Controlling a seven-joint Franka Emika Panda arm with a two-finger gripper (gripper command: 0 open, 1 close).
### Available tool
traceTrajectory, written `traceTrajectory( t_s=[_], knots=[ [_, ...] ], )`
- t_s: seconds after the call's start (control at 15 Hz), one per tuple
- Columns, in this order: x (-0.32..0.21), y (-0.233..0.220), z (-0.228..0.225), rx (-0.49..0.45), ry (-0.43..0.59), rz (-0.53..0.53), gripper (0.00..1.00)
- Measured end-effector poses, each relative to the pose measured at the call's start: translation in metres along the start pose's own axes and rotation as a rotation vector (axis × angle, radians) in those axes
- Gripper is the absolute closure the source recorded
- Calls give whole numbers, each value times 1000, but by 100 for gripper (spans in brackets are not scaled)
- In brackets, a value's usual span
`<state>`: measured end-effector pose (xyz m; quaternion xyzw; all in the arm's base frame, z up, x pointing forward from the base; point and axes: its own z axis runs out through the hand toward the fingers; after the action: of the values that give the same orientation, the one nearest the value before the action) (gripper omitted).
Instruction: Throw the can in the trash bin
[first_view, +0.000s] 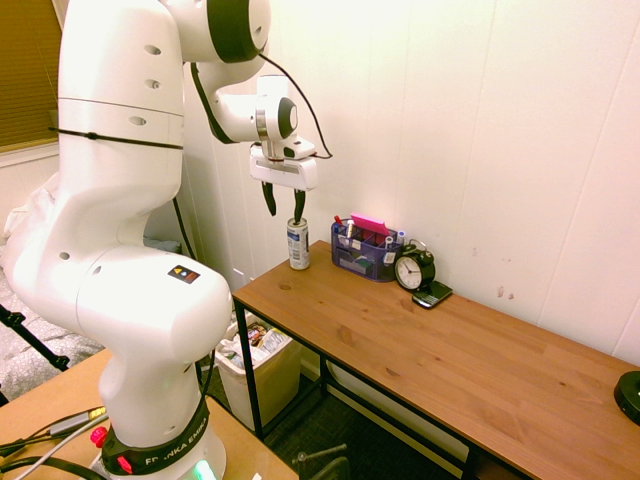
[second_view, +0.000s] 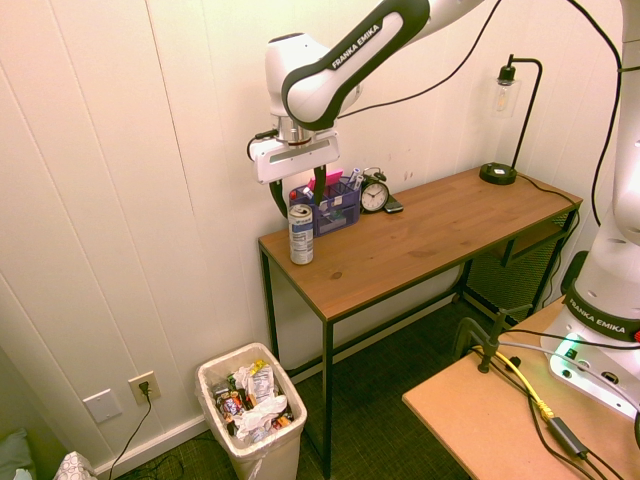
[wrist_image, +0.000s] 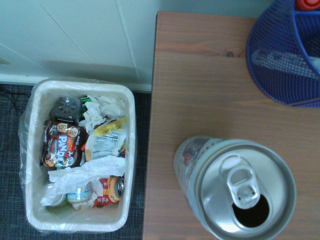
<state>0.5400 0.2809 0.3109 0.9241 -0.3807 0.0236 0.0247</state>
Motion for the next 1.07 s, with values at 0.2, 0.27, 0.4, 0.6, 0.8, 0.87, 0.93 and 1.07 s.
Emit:
traceTrajectory(
  t_s=[0.2, 0.27, 0.4, 0.6, 0.8, 0.87, 0.93, 1.07],
  knots=[
    [14, -10, 16, -25, 20, 32, 0],
    [18, -13, 21, -29, 19, 37, 0],
    [24, -17, 33, -39, 14, 45, 0],
    [31, -19, 54, -64, 7, 55, 100],
    [33, -19, 57, -64, 4, 60, 100],
    [32, -20, 56, -62, 3, 60, 100],
    [31, -21, 56, -60, 2, 59, 100],
    [28, -22, 56, -59, -1, 55, 100]
  ],
)
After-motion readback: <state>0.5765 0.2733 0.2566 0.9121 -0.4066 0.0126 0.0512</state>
